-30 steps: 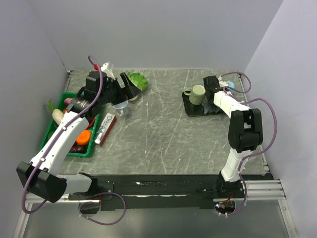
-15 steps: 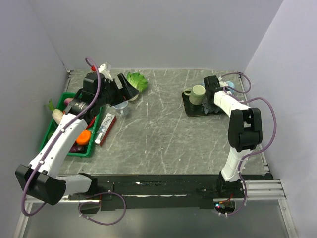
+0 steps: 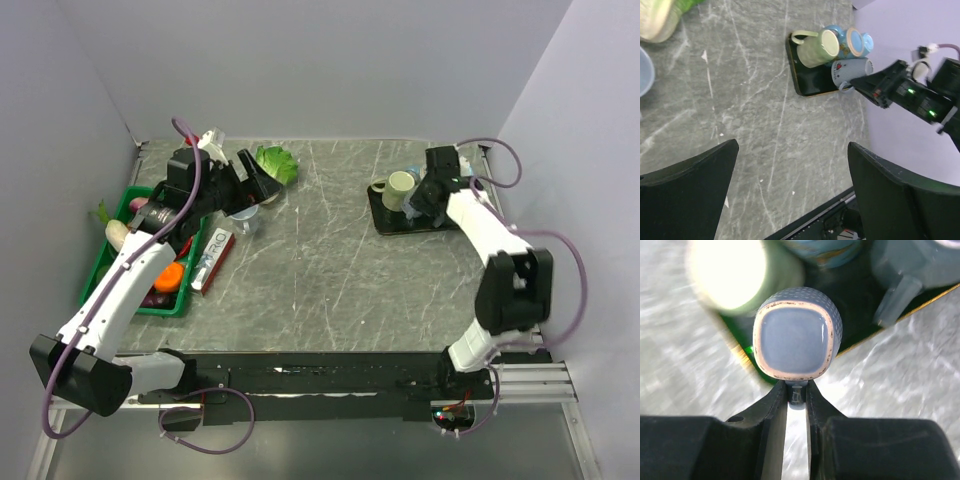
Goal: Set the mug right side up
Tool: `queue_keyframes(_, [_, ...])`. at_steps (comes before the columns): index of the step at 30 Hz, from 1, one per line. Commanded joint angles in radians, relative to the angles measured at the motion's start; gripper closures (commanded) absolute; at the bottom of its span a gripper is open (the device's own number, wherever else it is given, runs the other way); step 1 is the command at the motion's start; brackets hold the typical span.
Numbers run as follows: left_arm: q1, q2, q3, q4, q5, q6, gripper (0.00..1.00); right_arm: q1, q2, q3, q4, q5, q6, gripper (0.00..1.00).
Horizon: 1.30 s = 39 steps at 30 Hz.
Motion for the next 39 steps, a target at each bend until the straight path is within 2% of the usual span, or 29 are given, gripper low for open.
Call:
queue_keyframes(1, [0.004, -0.015, -0.006, 0.08, 0.078, -0.046, 0.04, -0.003, -0.252, -0.036, 0.081, -0.138, 0.031, 1.0])
queue_keyframes(5, [0.004, -0.01, -0.02, 0.156, 0.173, -0.094, 0.04, -0.003, -0.407, -0.105, 0.214, -0.327, 0.057, 1.0])
queue_keyframes(6, [0.004, -0.007, -0.024, 0.184, 0.229, -0.103, 0.04, -0.002, -0.458, -0.113, 0.241, -0.418, 0.075, 1.0])
queue_keyframes(9, [0.002, -0.009, -0.064, 0.34, 0.382, -0.172, 0.04, 0.018, -0.557, -0.162, 0.374, -0.54, 0.118, 1.0])
queue_keyframes(11, [-0.005, -0.013, -0.104, 0.496, 0.436, -0.236, 0.03, 0.034, -0.607, -0.208, 0.457, -0.578, 0.149, 1.0])
queue_keyframes(14, [-0.042, -0.022, -0.123, 0.613, 0.49, -0.257, 0.03, 0.075, -0.685, -0.245, 0.587, -0.624, 0.247, 1.0])
queue_keyframes(20, [-0.14, -0.016, -0.074, 0.623, 0.473, -0.194, 0.02, 0.208, -0.711, -0.268, 0.794, -0.663, 0.367, 1.0])
queue_keyframes(29, [-0.177, -0.095, -0.212, 0.956, 0.382, -0.342, 0.01, 0.363, -0.661, -0.274, 0.981, -0.644, 0.483, 1.0])
queue_keyframes(34, [-0.197, -0.118, -0.222, 0.973, 0.358, -0.338, 0.1, 0.413, -0.642, -0.277, 1.023, -0.614, 0.514, 1.0])
queue_keyframes(39, [-0.209, -0.134, -0.228, 0.966, 0.328, -0.329, 0.27, 0.459, -0.622, -0.269, 1.022, -0.583, 0.5, 1.0])
